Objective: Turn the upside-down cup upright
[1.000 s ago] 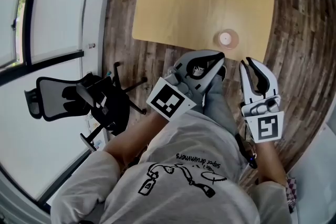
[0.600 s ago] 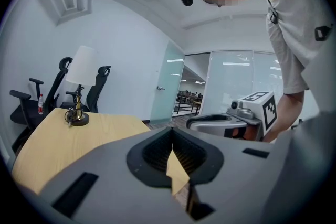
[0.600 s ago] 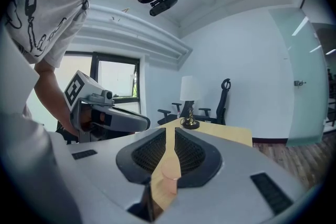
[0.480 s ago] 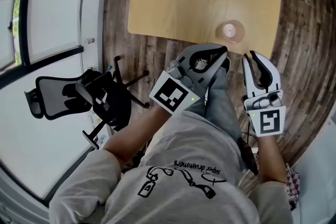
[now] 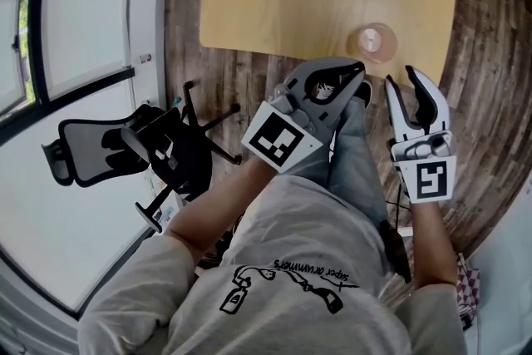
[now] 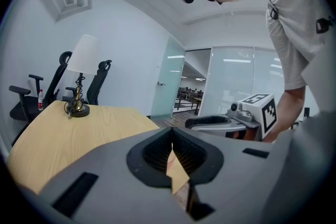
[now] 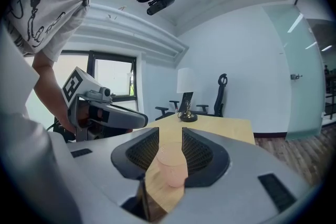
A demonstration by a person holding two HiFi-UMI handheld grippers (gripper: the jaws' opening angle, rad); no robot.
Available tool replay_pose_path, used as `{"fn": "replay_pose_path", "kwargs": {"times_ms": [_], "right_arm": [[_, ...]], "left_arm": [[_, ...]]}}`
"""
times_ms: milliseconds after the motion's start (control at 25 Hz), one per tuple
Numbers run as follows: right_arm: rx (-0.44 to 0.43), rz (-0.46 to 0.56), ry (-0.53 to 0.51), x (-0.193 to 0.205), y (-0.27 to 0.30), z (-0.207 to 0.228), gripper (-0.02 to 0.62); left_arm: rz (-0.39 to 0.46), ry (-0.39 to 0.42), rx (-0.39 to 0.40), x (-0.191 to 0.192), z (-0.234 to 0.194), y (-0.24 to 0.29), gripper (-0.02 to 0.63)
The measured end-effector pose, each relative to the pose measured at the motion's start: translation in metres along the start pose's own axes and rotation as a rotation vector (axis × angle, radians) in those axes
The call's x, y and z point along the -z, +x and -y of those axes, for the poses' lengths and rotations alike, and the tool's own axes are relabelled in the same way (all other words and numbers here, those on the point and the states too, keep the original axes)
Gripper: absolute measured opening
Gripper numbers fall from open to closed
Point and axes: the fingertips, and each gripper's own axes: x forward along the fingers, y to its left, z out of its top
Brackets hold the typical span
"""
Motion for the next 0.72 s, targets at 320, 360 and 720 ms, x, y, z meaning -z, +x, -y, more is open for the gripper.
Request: {"fn": "replay_pose_path", "kwargs": {"times_ms": [320, 360, 720], "right_arm": [[0.009, -0.024, 0.012, 0.025, 0.010, 0.005, 0.220], [0.010, -0.031, 0.009, 0.029, 0.011, 0.006, 0.232], [0.020, -0.060, -0.029, 0.061, 0.028, 0.010, 0.296]], "left_arm": [[-0.018, -0.003, -0.012, 0.015, -0.009, 0.009, 0.009], [-0.018, -0.005, -0.015, 0.017, -0.010, 0.010, 0.009], [-0.024, -0.028, -0.036, 0.029, -0.020, 0.016, 0.009]]}}
